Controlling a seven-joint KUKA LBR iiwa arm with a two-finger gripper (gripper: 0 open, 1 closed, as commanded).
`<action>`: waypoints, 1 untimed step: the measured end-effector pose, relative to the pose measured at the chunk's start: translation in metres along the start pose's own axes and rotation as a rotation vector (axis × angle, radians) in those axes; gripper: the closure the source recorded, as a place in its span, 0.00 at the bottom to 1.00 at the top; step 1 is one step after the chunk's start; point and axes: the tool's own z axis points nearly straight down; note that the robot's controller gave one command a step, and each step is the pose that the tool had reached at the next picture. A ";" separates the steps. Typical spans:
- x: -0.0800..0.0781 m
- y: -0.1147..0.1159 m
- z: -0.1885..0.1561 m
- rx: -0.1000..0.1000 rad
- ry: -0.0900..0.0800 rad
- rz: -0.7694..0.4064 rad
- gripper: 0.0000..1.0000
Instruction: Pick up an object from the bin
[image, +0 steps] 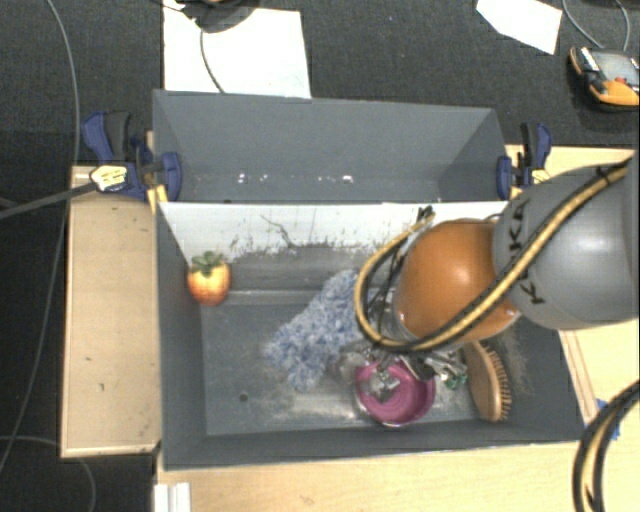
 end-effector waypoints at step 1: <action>0.003 0.001 -0.021 -0.005 0.010 0.003 1.00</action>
Offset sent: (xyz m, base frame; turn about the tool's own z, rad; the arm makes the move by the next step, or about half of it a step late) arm -0.0092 0.0116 0.0678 0.0746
